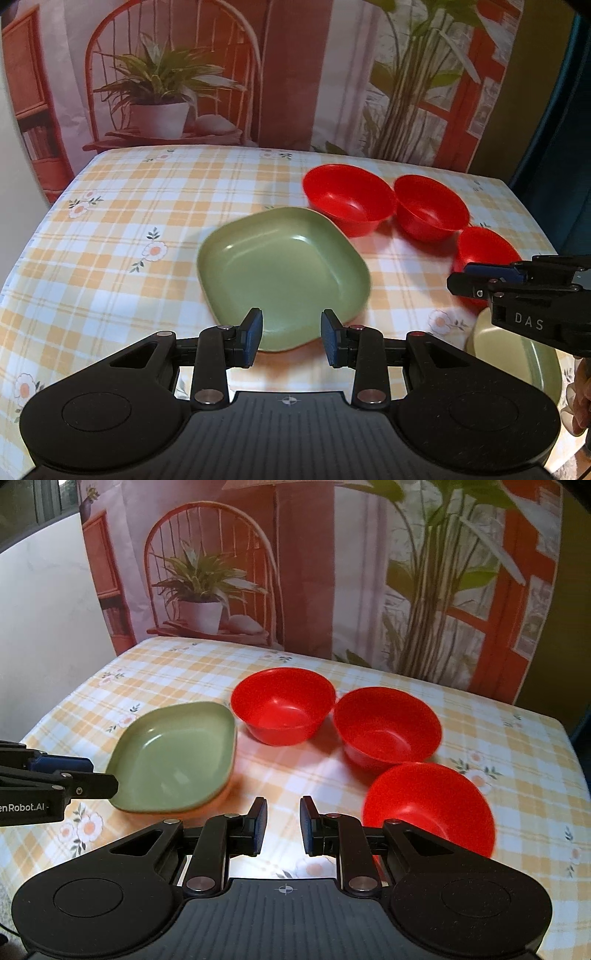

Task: Organize plates and bowls
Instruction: 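Move the left tool to the second green plate and grasp its rim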

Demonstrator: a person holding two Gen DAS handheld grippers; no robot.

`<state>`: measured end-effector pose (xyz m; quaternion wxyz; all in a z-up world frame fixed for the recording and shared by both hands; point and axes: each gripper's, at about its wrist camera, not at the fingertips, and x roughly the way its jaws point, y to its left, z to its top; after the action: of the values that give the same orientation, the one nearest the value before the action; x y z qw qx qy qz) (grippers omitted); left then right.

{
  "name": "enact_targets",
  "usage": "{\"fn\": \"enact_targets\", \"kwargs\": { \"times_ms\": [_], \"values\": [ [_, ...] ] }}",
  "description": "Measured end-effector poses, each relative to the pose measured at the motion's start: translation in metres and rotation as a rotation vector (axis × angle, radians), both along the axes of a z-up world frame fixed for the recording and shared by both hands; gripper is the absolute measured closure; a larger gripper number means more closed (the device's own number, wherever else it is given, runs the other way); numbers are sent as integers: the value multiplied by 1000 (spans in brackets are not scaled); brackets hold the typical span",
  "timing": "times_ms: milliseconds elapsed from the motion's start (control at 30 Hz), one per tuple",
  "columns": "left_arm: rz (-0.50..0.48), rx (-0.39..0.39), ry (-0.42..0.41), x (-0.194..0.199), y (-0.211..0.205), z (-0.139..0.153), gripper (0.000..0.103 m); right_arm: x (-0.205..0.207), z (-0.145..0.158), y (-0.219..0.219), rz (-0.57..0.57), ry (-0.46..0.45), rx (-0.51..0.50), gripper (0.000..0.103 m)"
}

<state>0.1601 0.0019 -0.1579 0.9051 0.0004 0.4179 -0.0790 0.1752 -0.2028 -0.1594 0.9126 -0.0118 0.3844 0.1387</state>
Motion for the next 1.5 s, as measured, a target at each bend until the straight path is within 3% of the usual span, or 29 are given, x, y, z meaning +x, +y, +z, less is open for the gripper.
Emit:
{"fn": "enact_targets", "kwargs": {
  "times_ms": [700,800,933,1300,1500],
  "values": [
    [-80,-47,20,-38,-47,0,66,-63,7,-62,-19,-11,-28,85],
    [-97,-59,28,-40,-57,-2,65,-70,4,-73,-27,-6,-38,85],
    [-120,-83,32,-43,-71,-3,56,-77,-2,-93,-52,4,-41,85],
    [-184,-112,59,-35,-115,-17,56,-83,-22,-136,-116,55,-57,84],
    [-200,-108,112,-29,-124,-33,56,-82,-34,-146,-134,93,-44,84]
  ]
}}
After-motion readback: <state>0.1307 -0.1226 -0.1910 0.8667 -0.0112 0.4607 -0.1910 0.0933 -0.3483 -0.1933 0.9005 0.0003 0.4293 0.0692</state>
